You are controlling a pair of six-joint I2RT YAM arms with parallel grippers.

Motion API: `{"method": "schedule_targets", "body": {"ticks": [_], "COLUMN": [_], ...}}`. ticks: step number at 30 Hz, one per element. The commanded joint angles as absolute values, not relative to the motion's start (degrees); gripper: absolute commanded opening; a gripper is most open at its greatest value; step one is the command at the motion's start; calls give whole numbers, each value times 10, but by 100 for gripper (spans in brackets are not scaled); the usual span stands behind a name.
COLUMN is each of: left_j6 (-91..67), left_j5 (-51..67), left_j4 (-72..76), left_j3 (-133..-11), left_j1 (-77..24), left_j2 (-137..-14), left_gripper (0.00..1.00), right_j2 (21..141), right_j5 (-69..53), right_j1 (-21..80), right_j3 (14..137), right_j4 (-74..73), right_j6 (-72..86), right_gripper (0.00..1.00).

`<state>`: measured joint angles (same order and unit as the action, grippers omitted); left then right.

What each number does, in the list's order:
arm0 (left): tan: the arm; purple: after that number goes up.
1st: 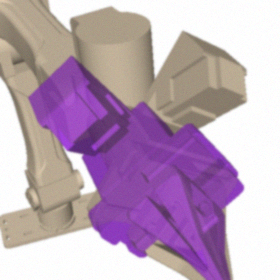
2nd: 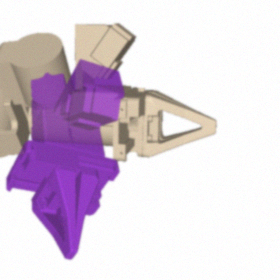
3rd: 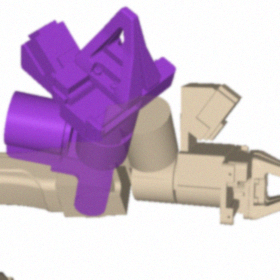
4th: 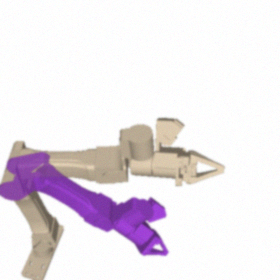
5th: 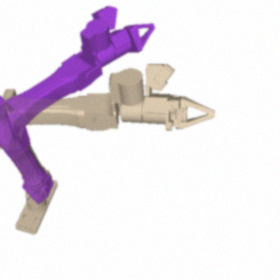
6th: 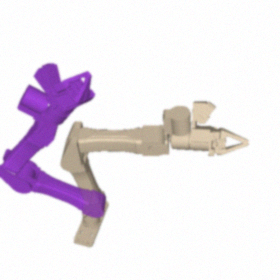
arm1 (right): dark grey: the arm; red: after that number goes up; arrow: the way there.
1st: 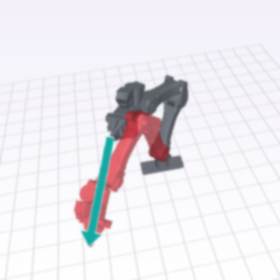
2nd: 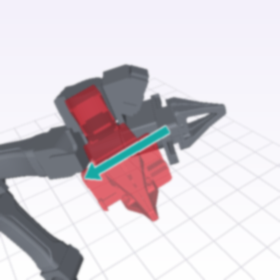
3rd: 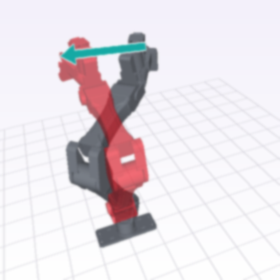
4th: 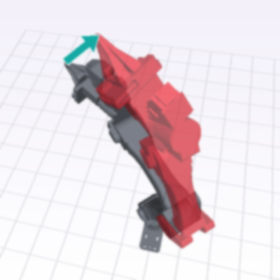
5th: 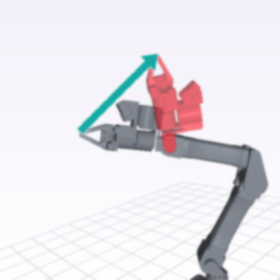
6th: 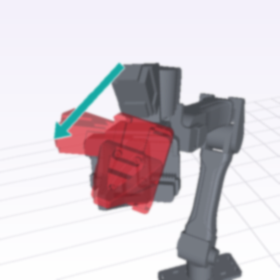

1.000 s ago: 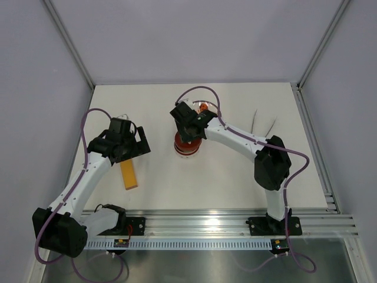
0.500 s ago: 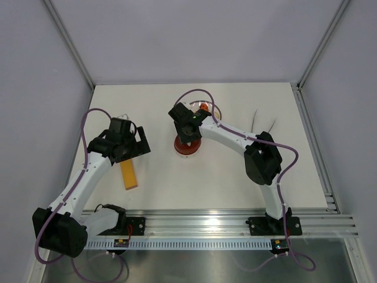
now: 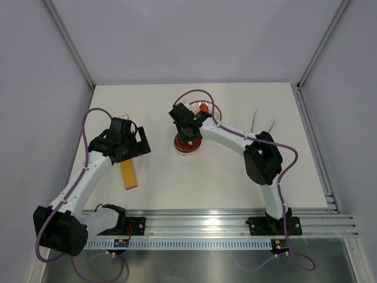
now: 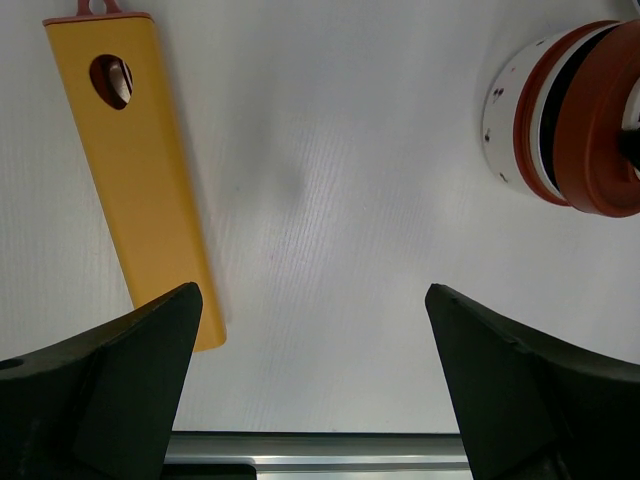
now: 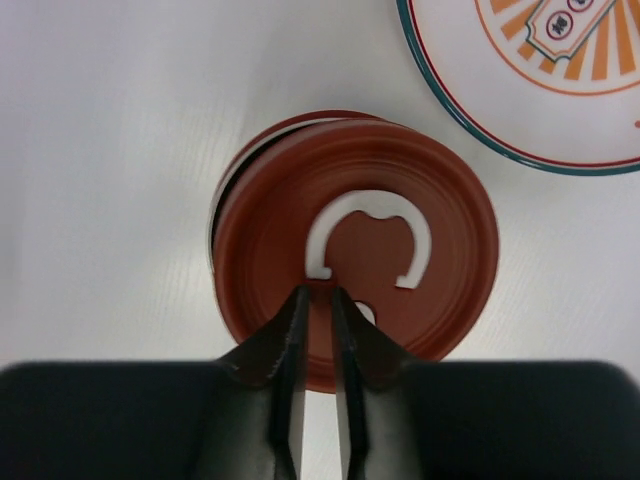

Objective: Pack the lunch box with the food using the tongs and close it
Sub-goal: Close the box lid on the packing box.

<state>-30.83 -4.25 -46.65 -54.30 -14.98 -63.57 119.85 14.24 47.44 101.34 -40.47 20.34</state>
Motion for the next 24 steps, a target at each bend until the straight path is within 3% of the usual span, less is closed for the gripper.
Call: {"method": "schedule_targets", "body": {"ticks": [1, 15, 22, 24], "left_j6": [-298, -303, -308, -303], "left_j5": [-41, -26, -12, -25], "left_j4": [-452, -440, -429, -432], "left_j3": [-564, -559, -580, -605], "left_j1": [-148, -149, -154, -173], "left_j2": [-633, -639, -656, -666], "left_gripper": [99, 99, 99, 99], "right_j2": [1189, 1144, 1100, 1079], "right_j5": [124, 128, 139, 140], "right_j1": [469, 469, 450, 438], "right_j3": [1005, 1019, 1039, 1018], "right_j4": [-378, -385, -406, -407], "right_j6": [204, 205, 202, 211], "right_gripper": [18, 19, 28, 36]}}
